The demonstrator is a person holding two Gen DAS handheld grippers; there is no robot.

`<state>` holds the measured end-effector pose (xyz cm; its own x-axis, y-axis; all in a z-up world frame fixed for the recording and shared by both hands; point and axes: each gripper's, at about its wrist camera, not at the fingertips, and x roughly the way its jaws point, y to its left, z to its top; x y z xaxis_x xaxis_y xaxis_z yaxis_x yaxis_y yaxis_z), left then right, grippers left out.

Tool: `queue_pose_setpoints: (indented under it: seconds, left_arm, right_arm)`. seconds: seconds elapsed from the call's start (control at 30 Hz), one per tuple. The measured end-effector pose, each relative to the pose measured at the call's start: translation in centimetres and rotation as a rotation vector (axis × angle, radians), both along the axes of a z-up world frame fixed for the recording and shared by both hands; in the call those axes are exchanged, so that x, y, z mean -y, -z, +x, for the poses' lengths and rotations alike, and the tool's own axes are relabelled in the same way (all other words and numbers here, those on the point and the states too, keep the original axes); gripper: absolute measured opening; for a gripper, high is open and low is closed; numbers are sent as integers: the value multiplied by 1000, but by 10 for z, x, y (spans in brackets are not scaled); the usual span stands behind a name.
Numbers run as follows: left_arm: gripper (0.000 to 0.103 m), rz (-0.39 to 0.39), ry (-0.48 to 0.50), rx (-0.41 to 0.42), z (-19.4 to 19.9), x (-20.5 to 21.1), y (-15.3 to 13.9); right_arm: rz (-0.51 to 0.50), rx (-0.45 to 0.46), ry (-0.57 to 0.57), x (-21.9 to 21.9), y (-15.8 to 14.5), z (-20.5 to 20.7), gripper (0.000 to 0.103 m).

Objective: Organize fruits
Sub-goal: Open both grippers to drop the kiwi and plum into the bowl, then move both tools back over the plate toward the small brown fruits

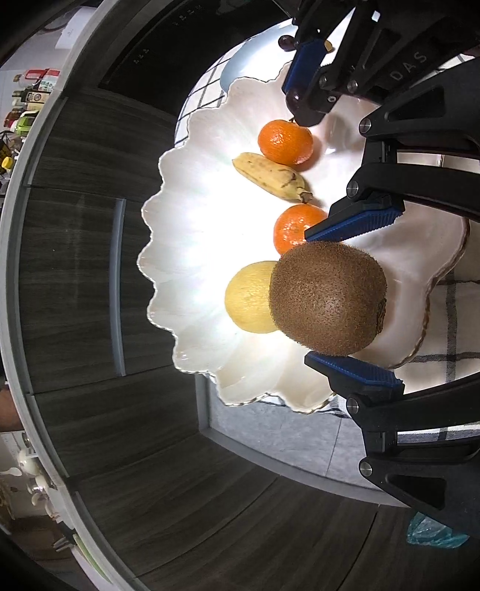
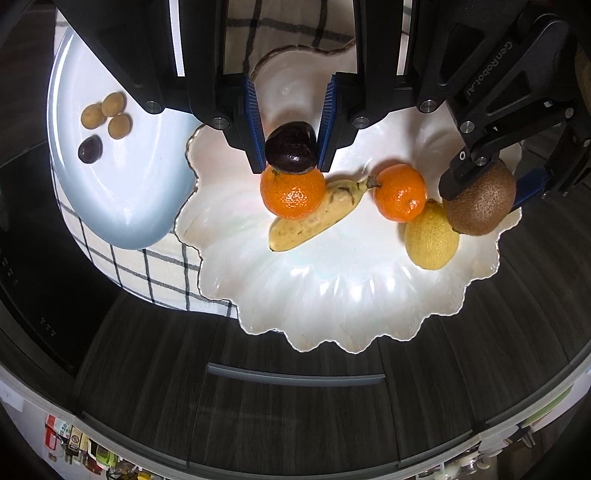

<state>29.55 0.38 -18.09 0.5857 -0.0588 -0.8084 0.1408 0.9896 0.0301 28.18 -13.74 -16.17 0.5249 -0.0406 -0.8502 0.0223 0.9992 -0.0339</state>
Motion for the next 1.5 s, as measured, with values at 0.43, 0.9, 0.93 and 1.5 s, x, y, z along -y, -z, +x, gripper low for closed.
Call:
queue_pose_setpoints:
  seconds: [0.43,0.9,0.93,1.5]
  left_arm:
    - [91,56,-39,67,-4,-4,-13]
    - [103,8,-27,112,-20,17,-43]
    - [103,2,-16,117,-22,25,-47]
    - [103,-29,185,159,-55,147,-74]
  right_arm:
    - [-46,39,59,11,-10,-3,73]
    - [-61,115,154,49,-46,-27,83]
    - [-64,123,162,55,-50,-31,83]
    - [-109,149,350,173,-73,-92,83]
